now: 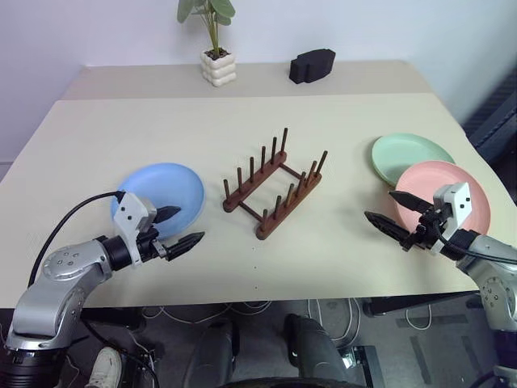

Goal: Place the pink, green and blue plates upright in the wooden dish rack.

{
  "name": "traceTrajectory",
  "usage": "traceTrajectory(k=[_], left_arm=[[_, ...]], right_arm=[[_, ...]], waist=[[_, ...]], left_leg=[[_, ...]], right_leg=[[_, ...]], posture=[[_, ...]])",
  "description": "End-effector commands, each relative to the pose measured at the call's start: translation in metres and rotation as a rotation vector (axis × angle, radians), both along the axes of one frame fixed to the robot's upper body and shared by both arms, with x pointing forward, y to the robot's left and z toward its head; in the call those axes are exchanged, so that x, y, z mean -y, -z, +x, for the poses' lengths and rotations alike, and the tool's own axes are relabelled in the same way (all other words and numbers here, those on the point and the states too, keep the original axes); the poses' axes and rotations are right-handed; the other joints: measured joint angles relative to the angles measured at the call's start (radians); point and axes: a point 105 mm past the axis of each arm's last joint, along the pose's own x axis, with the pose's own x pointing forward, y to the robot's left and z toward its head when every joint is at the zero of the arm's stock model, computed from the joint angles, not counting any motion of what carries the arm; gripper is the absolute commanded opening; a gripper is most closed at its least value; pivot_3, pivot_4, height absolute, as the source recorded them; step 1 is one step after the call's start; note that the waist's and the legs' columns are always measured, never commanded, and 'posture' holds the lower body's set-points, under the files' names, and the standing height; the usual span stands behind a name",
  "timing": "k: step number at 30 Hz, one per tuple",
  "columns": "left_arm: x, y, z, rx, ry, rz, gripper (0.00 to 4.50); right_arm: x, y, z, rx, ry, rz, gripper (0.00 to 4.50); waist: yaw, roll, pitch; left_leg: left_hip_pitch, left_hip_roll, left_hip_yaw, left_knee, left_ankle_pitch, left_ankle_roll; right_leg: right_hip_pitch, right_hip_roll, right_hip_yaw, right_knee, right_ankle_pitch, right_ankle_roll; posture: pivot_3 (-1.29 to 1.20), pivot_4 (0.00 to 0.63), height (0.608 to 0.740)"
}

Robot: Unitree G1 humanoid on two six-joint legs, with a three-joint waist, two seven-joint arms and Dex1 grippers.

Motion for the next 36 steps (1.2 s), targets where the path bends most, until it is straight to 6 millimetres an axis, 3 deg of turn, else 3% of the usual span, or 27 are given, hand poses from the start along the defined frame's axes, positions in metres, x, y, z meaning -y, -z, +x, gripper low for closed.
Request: traceTrajectory(k=[1, 7, 15, 23, 26, 29, 36], left_arm=[[0.001, -0.016, -0.001, 0.056, 0.013, 0.003, 4.50], [0.005, -0.018, -0.004, 0.052, 0.025, -0.005, 4.50], [0.018, -0.014, -0.019, 0.004, 0.117, 0.014, 4.50], [0.059, -0.003, -0.027, -0.031, 0.255, 0.005, 4.50], [0.077, 0.014, -0.018, -0.047, 0.244, 0.049, 4.50], [0.094, 0.019, -0.008, -0.033, 0.227, 0.049, 4.50], [0.127, 0.040, 0.009, -0.030, 0.149, 0.089, 4.50]], right_arm=[[-0.002, -0.010, 0.001, 0.052, -0.006, 0.005, 4.45], [-0.009, -0.015, 0.012, 0.078, -0.025, 0.004, 4.45], [-0.018, -0.012, -0.001, 0.064, -0.050, 0.001, 4.45], [-0.035, -0.011, -0.004, 0.067, -0.075, 0.025, 4.45], [-0.046, -0.008, -0.012, 0.057, -0.087, 0.042, 4.45], [-0.054, -0.011, -0.022, 0.054, -0.099, 0.054, 4.45], [-0.053, -0.007, -0.029, 0.033, -0.082, 0.061, 4.45]], waist=[[0.000, 0.000, 0.000], [-0.001, 0.000, 0.000], [0.001, 0.000, 0.000], [0.001, 0.000, 0.000], [0.004, 0.000, 0.000], [0.006, 0.000, 0.000], [0.002, 0.000, 0.000]], left_leg=[[0.000, 0.000, 0.000, 0.000, 0.000, 0.000], [0.000, 0.000, 0.000, 0.000, 0.000, 0.000], [-0.001, 0.000, 0.000, 0.000, 0.000, 0.000], [-0.001, 0.000, 0.000, 0.000, 0.000, 0.000], [-0.001, 0.000, 0.000, 0.001, 0.000, 0.000], [-0.002, -0.001, -0.001, 0.001, 0.000, 0.000], [-0.001, -0.001, -0.001, 0.001, 0.000, 0.000]], right_leg=[[0.000, 0.000, 0.000, 0.000, 0.000, 0.000], [0.000, 0.000, 0.000, 0.000, 0.000, 0.000], [0.000, 0.000, 0.000, -0.001, 0.000, 0.000], [0.000, 0.000, 0.000, -0.001, -0.001, 0.001], [0.000, -0.001, 0.000, -0.001, -0.001, 0.001], [0.000, 0.000, 0.000, -0.001, -0.001, 0.001], [0.000, 0.000, 0.000, 0.000, -0.001, 0.001]], posture=[[0.00, 0.150, 0.736], [0.00, 0.150, 0.736], [0.00, 0.150, 0.736], [0.00, 0.150, 0.736], [0.00, 0.150, 0.736], [0.00, 0.150, 0.736], [0.00, 0.150, 0.736]])
